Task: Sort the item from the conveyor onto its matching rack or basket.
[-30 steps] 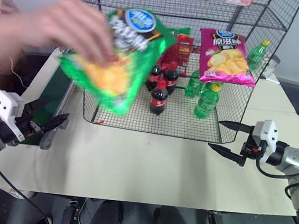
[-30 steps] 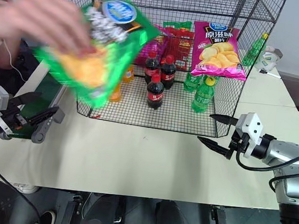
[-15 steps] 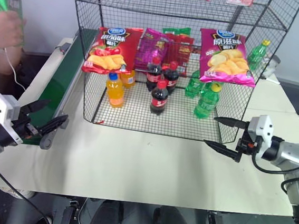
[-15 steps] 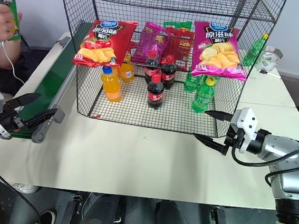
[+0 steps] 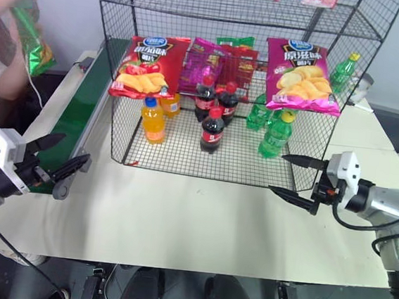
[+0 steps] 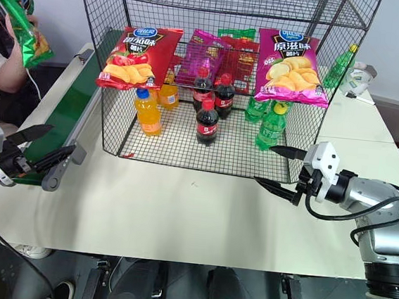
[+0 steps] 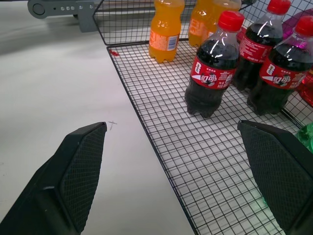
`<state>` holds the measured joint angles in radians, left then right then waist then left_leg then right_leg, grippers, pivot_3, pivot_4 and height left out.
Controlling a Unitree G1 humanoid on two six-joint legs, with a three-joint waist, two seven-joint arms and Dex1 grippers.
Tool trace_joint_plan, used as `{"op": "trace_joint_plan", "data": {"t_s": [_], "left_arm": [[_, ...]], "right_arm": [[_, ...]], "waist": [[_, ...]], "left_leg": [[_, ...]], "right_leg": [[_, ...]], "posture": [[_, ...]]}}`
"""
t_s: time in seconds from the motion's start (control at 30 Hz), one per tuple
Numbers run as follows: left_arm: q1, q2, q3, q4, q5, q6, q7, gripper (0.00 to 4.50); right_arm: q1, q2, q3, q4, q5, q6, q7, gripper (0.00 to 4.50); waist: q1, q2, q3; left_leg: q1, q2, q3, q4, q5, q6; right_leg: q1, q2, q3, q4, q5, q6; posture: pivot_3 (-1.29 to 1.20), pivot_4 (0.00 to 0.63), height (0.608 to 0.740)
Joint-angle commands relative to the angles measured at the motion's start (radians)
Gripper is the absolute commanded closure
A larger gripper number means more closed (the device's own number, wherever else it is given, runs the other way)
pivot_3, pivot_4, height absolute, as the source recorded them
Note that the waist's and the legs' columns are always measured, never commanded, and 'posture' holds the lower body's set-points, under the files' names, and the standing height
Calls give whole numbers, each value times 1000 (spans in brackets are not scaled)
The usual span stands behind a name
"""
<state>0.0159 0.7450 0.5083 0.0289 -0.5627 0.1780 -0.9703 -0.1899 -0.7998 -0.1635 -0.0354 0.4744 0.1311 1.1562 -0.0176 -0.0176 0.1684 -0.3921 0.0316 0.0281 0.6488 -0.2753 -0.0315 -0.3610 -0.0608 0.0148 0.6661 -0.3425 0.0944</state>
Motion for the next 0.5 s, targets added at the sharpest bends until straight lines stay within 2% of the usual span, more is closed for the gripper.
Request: {"op": "trace_joint_plan", "data": {"t_s": [0.03, 0.5], "left_arm": [[-6, 4, 36, -21, 0, -36, 13, 0], [-16, 4, 28, -23, -3, -59, 33, 0]], "right_arm": [[-18, 3, -4, -28, 2, 1, -4, 27], [-20, 4, -3, -25, 2, -6, -3, 27]], "waist": [[1, 0, 0], [0, 0, 0]], "left_leg": [[0, 0, 0, 0, 0, 0], [0, 0, 0, 0, 0, 0]], "right_leg": [[0, 0, 0, 0, 0, 0], [0, 0, 0, 0, 0, 0]], "posture": [[0, 150, 739], [0, 150, 739]]}}
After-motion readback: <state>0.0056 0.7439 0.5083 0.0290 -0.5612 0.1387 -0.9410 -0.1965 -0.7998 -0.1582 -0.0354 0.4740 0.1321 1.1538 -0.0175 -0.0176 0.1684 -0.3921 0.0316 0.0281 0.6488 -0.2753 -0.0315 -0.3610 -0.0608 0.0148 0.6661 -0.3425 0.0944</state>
